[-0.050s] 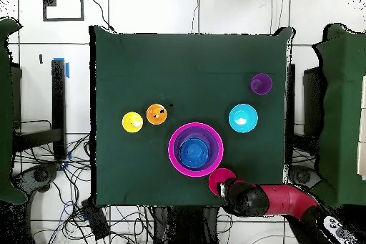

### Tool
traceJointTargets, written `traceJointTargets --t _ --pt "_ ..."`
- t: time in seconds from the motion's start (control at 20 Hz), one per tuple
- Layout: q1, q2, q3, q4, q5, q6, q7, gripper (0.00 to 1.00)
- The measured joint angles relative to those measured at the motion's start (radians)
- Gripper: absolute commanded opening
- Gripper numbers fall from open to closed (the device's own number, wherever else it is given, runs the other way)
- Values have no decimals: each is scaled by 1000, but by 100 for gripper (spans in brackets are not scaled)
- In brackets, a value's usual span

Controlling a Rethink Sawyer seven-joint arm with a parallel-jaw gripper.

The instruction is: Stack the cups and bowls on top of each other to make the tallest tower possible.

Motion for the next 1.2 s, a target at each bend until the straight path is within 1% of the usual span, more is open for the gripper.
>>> traceJointTargets --t 0.35,0.8,1.2 --pt "-32 -1 0 0 0 0 0 100" --pt "-38 -16 2 0 0 0 0 100" --pt "-38 -72 2 1 0 0 0 100"
